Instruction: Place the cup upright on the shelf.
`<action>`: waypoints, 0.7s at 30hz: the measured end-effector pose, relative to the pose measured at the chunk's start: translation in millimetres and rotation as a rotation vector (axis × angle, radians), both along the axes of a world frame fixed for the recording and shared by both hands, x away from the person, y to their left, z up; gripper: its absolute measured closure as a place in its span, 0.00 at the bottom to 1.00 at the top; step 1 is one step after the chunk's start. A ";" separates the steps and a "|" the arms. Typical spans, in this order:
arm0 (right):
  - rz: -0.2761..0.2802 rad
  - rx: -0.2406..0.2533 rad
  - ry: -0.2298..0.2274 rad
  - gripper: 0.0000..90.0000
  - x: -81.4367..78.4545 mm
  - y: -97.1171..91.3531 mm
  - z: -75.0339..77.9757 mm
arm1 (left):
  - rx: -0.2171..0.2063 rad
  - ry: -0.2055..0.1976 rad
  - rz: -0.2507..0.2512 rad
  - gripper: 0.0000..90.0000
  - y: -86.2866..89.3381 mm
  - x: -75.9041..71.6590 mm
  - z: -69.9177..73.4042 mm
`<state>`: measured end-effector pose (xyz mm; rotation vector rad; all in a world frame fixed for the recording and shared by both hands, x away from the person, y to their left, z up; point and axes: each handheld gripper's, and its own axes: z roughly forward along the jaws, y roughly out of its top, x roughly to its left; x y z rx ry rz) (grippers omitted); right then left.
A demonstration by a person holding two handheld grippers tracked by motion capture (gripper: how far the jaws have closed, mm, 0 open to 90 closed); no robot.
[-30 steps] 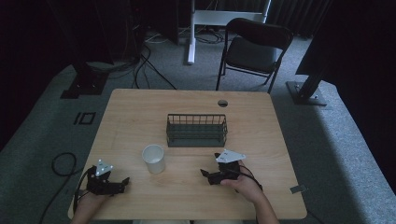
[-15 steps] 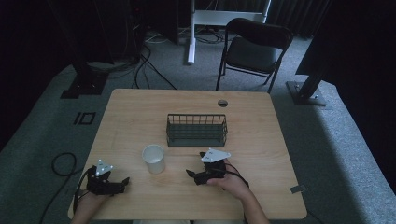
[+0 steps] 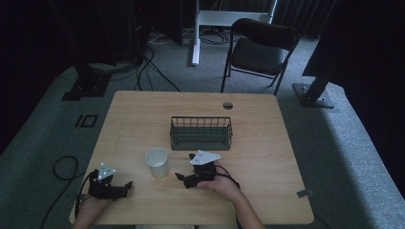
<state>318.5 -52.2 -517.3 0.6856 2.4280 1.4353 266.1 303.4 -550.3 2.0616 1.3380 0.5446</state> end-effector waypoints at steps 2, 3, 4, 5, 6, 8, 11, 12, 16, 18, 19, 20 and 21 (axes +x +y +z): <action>0.021 0.003 -0.003 0.13 -1.3 5.8 0.7 | -0.001 -0.001 0.000 0.01 0.0 0.0 -0.1; 0.030 -0.003 -0.015 0.13 -2.0 9.1 0.9 | -0.001 0.000 0.001 0.01 -0.1 0.0 0.0; 0.031 0.000 -0.013 0.13 -2.2 12.4 1.3 | -0.001 -0.001 0.001 0.01 -0.1 0.0 -0.1; 0.041 0.003 -0.016 0.13 -2.0 15.5 1.7 | -0.001 0.000 0.001 0.01 -0.1 0.0 0.0; 0.043 0.004 -0.023 0.13 -1.6 18.6 2.1 | -0.001 0.000 0.001 0.01 -0.1 0.0 0.0; 0.045 0.008 -0.021 0.13 -0.1 24.3 2.5 | -0.001 0.000 0.001 0.01 -0.1 0.0 0.0; 0.048 0.017 -0.023 0.13 2.8 31.8 2.7 | -0.001 0.001 0.001 0.01 -0.1 0.0 0.0; 0.052 0.016 -0.023 0.13 3.8 34.2 2.6 | -0.001 0.001 0.001 0.01 -0.1 0.0 0.1; 0.065 0.026 -0.015 0.13 6.5 43.9 1.5 | -0.002 0.000 0.001 0.01 -0.1 0.0 0.0; 0.070 0.024 -0.025 0.13 6.9 49.3 0.7 | -0.003 0.000 0.001 0.01 0.0 0.0 0.0; 0.070 0.023 -0.023 0.13 7.4 51.9 0.5 | -0.003 0.000 0.001 0.01 0.0 0.0 0.0; 0.073 0.025 -0.027 0.13 8.2 54.9 0.6 | -0.003 0.000 0.001 0.01 0.0 0.0 0.0; 0.071 0.024 -0.031 0.13 8.9 56.7 0.8 | -0.003 0.000 0.001 0.01 -0.1 0.0 0.0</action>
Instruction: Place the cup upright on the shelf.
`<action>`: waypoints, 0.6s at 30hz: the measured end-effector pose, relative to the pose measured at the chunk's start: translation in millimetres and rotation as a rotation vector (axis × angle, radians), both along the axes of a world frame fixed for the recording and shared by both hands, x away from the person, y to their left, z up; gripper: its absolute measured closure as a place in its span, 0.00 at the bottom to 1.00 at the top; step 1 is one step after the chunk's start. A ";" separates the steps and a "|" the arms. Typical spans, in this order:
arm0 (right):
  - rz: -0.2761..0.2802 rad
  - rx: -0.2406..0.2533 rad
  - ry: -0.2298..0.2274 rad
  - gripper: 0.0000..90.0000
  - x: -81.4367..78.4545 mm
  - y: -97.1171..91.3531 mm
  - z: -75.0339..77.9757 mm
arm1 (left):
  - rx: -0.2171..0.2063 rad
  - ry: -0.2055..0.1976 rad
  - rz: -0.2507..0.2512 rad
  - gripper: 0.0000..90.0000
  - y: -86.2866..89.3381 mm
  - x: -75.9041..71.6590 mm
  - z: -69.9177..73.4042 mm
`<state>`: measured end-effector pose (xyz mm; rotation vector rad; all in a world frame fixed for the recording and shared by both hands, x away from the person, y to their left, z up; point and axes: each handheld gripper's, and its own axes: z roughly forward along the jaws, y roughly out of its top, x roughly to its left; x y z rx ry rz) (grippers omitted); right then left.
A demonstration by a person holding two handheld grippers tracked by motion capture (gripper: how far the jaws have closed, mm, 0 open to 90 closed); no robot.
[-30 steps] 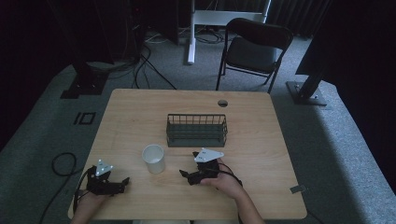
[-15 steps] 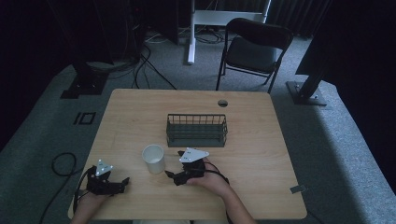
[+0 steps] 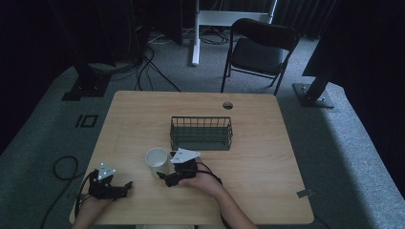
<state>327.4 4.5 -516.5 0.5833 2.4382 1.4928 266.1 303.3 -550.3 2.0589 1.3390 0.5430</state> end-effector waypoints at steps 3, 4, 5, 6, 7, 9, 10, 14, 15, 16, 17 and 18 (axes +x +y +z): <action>0.002 0.009 -0.006 0.13 3.4 6.2 1.3 | 0.000 0.000 0.000 0.01 0.0 0.0 0.0; 0.006 0.008 -0.008 0.13 4.1 8.0 1.7 | 0.000 0.000 0.000 0.01 0.0 0.0 0.0; 0.007 0.007 -0.008 0.13 4.8 10.0 2.0 | 0.000 0.000 0.000 0.01 0.0 0.0 0.0; 0.012 0.007 -0.010 0.13 5.3 11.8 2.2 | 0.000 0.000 0.000 0.01 0.0 0.0 0.0; 0.019 0.008 -0.015 0.13 5.5 13.5 2.4 | 0.000 0.000 0.000 0.01 0.0 0.0 0.0; 0.021 0.012 -0.021 0.15 5.9 16.9 3.5 | 0.000 0.000 0.000 0.01 0.0 0.0 0.0; 0.021 0.012 -0.031 0.15 6.4 18.4 3.9 | 0.000 0.000 0.000 0.01 0.0 0.0 0.0; 0.021 0.010 -0.028 0.15 7.6 23.2 4.3 | 0.002 0.001 -0.001 0.01 0.1 0.0 0.1; 0.022 0.009 -0.028 0.15 7.9 24.6 4.3 | 0.002 0.001 -0.001 0.01 0.2 0.0 0.1; 0.022 0.006 -0.030 0.16 8.0 25.3 4.3 | 0.002 0.001 -0.002 0.01 0.2 0.0 0.1; 0.018 0.003 -0.031 0.16 8.0 26.5 4.2 | 0.002 0.001 -0.002 0.01 0.3 0.0 0.1; 0.014 0.002 -0.027 0.16 8.1 27.1 4.2 | 0.002 0.001 -0.002 0.01 0.3 0.0 0.1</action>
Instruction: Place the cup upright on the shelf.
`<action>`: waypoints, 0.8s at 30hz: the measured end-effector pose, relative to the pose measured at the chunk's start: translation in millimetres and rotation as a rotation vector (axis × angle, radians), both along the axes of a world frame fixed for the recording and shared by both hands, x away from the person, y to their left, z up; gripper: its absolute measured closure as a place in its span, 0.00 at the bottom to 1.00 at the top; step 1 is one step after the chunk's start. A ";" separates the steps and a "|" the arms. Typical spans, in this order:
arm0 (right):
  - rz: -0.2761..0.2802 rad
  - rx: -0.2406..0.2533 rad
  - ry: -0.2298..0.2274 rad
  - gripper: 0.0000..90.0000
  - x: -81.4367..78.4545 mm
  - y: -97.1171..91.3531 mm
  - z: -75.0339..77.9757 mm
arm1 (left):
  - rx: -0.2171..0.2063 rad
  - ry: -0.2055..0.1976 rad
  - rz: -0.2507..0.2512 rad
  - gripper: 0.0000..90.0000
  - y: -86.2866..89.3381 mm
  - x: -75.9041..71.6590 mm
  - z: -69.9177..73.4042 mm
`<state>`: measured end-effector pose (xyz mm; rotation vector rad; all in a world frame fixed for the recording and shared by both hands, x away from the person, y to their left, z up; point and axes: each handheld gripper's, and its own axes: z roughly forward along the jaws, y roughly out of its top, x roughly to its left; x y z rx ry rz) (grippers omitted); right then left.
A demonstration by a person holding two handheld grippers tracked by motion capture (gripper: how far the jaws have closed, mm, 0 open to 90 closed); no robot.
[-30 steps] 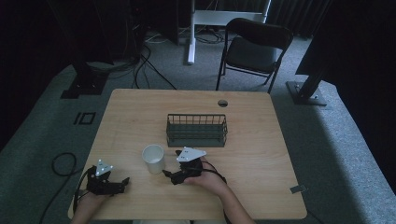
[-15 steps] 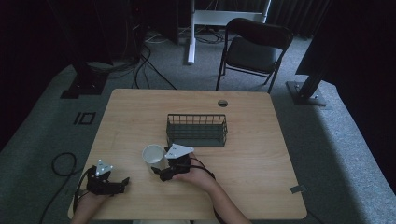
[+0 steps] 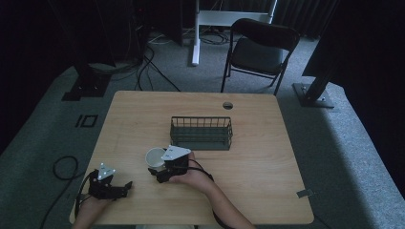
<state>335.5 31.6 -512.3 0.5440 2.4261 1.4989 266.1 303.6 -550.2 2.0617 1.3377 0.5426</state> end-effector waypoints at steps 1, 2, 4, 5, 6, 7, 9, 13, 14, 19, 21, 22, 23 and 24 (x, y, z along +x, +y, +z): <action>-0.004 0.003 0.002 0.17 0.4 0.6 0.1 | 0.001 0.000 0.000 0.01 -0.1 0.0 0.0; -0.015 0.012 0.002 0.22 0.3 1.0 0.4 | 0.001 0.000 0.000 0.01 -0.1 0.0 0.0; -0.017 0.002 -0.002 0.22 -0.3 1.6 2.1 | 0.000 -0.001 0.001 0.01 -0.1 0.0 0.0; -0.016 0.000 -0.008 0.22 -0.9 2.2 3.1 | 0.001 -0.002 0.000 0.01 0.0 0.1 0.0; -0.004 -0.009 -0.011 0.22 -1.4 2.7 4.7 | -0.001 -0.002 0.001 0.01 -0.1 0.1 -0.1; -0.005 -0.003 -0.008 0.23 -1.7 3.4 6.7 | -0.001 -0.002 0.001 0.01 -0.1 0.1 -0.1; -0.003 0.010 0.002 0.23 -1.6 3.9 12.4 | -0.001 -0.002 0.001 0.01 -0.1 0.1 -0.1; -0.021 0.026 -0.014 0.23 1.4 3.8 27.8 | -0.001 -0.002 0.001 0.01 -0.1 0.1 -0.1; -0.022 0.027 -0.021 0.23 2.6 3.5 32.0 | 0.000 -0.001 0.001 0.01 -0.2 0.0 -0.1; -0.042 0.060 -0.038 0.23 9.3 -0.6 52.4 | -0.002 -0.003 0.002 0.01 -0.2 0.1 -0.2; -0.043 0.077 -0.041 0.23 11.2 -2.7 60.0 | -0.001 -0.002 0.002 0.01 -0.3 0.1 -0.2; -0.036 0.084 -0.042 0.23 12.0 -4.0 63.6 | -0.001 -0.002 0.002 0.01 -0.3 0.1 -0.2; -0.035 0.092 -0.048 0.23 12.9 -5.3 67.1 | -0.001 -0.002 0.002 0.01 -0.3 0.0 -0.2; -0.041 0.099 -0.056 0.23 14.4 -6.7 70.5 | -0.001 -0.003 0.002 0.01 -0.3 0.1 -0.2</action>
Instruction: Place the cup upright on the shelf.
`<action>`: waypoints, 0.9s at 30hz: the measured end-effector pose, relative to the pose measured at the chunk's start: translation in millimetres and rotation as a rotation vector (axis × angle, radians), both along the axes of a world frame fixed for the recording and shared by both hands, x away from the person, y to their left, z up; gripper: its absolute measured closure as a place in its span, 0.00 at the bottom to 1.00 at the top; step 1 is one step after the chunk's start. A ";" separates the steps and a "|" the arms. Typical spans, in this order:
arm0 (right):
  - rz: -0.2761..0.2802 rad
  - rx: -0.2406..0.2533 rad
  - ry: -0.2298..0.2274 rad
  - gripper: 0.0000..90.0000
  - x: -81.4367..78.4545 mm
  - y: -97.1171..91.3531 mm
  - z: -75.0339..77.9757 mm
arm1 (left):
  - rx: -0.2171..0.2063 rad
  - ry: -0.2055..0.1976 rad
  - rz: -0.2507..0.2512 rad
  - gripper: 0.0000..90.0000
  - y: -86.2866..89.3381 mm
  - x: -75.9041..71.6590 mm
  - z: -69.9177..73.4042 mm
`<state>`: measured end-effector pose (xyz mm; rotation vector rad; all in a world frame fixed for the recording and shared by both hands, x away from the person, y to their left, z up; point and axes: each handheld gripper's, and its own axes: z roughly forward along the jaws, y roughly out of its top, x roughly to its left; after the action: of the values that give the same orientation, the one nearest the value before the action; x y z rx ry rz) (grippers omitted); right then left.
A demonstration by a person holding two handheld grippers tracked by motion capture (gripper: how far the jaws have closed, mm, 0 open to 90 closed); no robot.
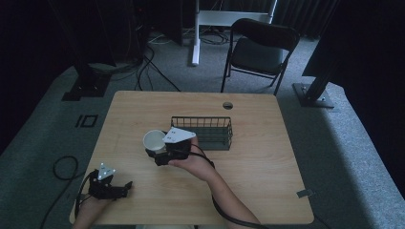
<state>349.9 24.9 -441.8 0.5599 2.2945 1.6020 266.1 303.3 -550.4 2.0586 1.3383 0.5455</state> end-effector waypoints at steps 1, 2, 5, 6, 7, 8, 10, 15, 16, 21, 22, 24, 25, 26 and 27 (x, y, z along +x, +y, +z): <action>-0.007 0.004 -0.006 0.23 1.7 -1.7 4.0 | 0.000 0.000 0.000 0.01 0.0 0.0 0.0; -0.012 0.009 -0.013 0.23 3.0 -2.8 6.2 | 0.000 0.000 0.000 0.01 0.0 0.0 0.0; -0.030 0.030 -0.028 0.23 7.3 -8.2 14.7 | 0.000 0.001 0.000 0.01 0.0 0.0 0.0; -0.036 0.035 -0.033 0.23 8.6 -10.1 17.4 | 0.000 0.001 0.000 0.01 0.0 0.0 0.0; -0.040 0.039 -0.035 0.23 10.1 -12.3 20.0 | 0.000 0.000 0.000 0.01 0.0 0.0 0.0; -0.050 0.045 -0.038 0.23 11.5 -14.5 22.8 | 0.000 0.001 0.000 0.01 0.0 0.0 0.0; -0.054 0.051 -0.046 0.23 13.9 -19.0 28.5 | 0.000 0.001 0.000 0.01 0.0 0.0 0.1; -0.083 0.082 -0.070 0.23 18.8 -31.1 43.2 | 0.000 0.001 0.000 0.01 0.0 0.0 0.0; -0.102 0.092 -0.075 0.23 20.8 -34.9 46.6 | 0.000 0.001 0.000 0.01 0.0 0.0 0.1; -0.175 0.102 -0.088 0.23 31.3 -51.2 53.7 | 0.001 0.001 -0.001 0.01 0.1 0.0 0.1; -0.209 0.113 -0.082 0.23 34.2 -56.0 53.8 | 0.001 0.000 -0.001 0.01 0.1 0.1 0.1; -0.246 0.117 -0.076 0.23 38.1 -62.5 52.8 | 0.000 0.001 -0.001 0.01 0.1 0.0 0.1; -0.281 0.110 -0.075 0.23 40.4 -67.0 51.4 | 0.000 0.001 0.000 0.01 0.0 0.0 0.1; -0.295 0.105 -0.072 0.23 42.1 -70.2 49.8 | 0.000 0.001 0.000 0.01 0.1 0.0 0.1; -0.304 0.101 -0.064 0.23 42.9 -72.4 48.4 | 0.000 0.001 0.000 0.01 0.0 0.0 0.1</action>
<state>392.8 -47.5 -393.4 0.8244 1.9780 1.5660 266.1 303.3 -550.3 2.0589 1.3389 0.5442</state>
